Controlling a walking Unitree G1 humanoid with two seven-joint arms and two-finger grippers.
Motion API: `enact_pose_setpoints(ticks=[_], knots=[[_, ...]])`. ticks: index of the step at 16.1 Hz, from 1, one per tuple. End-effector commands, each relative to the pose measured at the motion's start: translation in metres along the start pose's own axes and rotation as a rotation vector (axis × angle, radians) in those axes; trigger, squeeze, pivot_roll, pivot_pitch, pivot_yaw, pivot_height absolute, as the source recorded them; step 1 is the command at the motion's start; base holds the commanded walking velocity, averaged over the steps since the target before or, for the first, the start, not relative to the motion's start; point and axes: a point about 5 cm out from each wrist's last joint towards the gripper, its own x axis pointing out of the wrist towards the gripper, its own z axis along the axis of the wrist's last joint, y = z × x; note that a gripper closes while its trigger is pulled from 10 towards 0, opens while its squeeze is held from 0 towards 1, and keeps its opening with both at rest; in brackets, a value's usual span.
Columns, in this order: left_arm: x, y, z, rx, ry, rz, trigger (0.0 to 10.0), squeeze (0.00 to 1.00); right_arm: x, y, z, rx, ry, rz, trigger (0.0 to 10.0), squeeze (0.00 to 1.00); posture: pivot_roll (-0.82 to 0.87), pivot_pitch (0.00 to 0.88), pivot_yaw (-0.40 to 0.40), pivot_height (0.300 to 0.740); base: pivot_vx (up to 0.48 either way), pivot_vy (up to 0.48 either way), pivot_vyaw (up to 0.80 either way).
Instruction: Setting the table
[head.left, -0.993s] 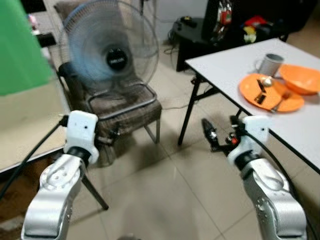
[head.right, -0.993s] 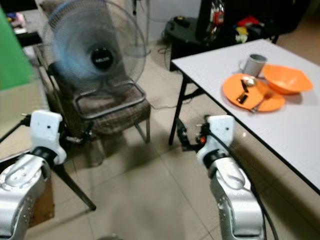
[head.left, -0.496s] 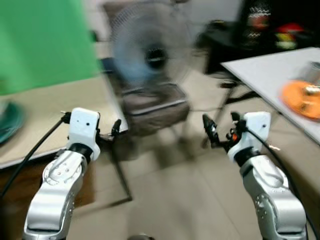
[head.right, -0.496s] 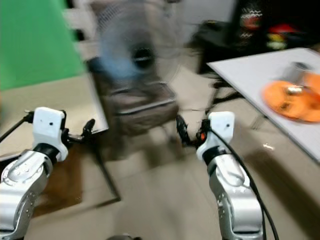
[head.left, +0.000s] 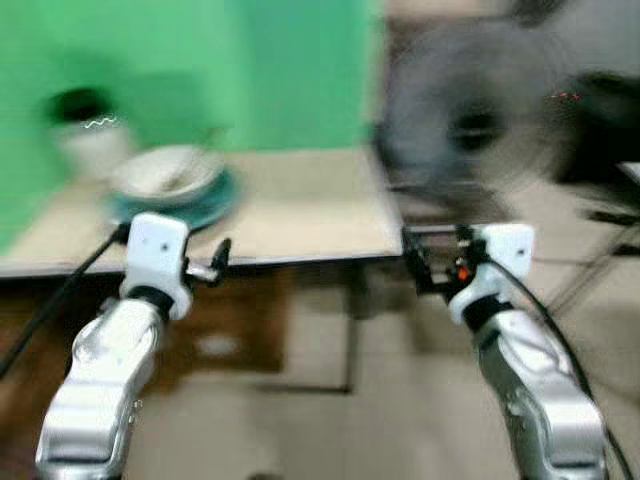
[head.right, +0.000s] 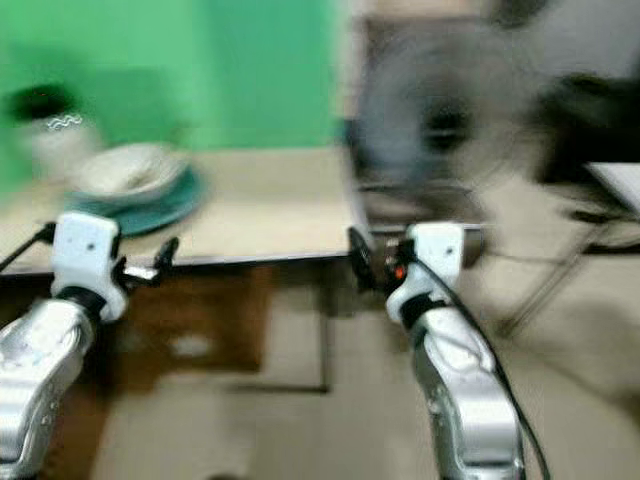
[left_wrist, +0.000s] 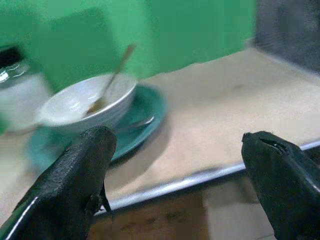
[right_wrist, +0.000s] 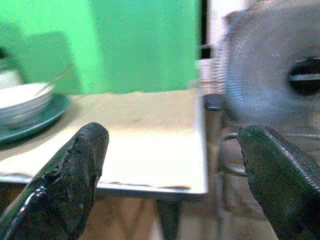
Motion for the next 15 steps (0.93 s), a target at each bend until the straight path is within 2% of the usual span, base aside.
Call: enact_pose_setpoints(ticks=[1,2,6,8,10,13,15], knots=[[-0.0007,0.0022,0.0038,0.019,-0.014,0.003,10.0,0.00,0.0009,0.0001,0.0008,0.008,-0.008,-0.006,10.0,1.00,0.11,0.000,0.027,0.740,0.000,0.000,0.80],[0.0001,0.0041,0.0038,0.022,-0.024,0.026,10.0,0.00,0.0012,-0.0007,0.0000,0.007,-0.007,-0.011,10.0,1.00,0.10,0.000,0.029,0.740,0.000,0.000,0.80],[0.0008,0.0049,0.0069,0.001,-0.044,0.039,10.0,0.00,0.0008,-0.0042,-0.0024,0.025,0.003,-0.036,10.0,1.00,0.11,0.000,0.021,0.740,0.000,0.000,0.00],[0.0010,0.0005,0.0056,0.037,-0.039,0.009,10.0,0.00,0.0022,-0.0039,0.0003,0.028,-0.007,-0.036,10.0,1.00,0.11,0.000,0.019,0.740,0.000,0.000,0.00],[0.0001,-0.0002,0.0051,0.026,-0.044,0.003,10.0,0.00,0.0033,-0.0020,0.0005,0.033,-0.012,-0.038,10.0,0.95,0.12,0.000,0.017,0.740,0.000,0.000,0.00],[0.0016,-0.0008,0.0062,0.031,-0.050,-0.008,10.0,0.00,0.0039,-0.0013,0.0000,0.029,-0.013,-0.046,10.0,0.94,0.11,0.000,0.020,0.740,0.261,0.000,0.00],[0.0026,-0.0023,0.0067,0.028,-0.051,-0.019,10.0,0.00,0.0041,-0.0029,0.0012,0.034,-0.019,-0.058,10.0,0.90,0.11,0.000,0.025,0.740,0.274,0.000,0.00]])
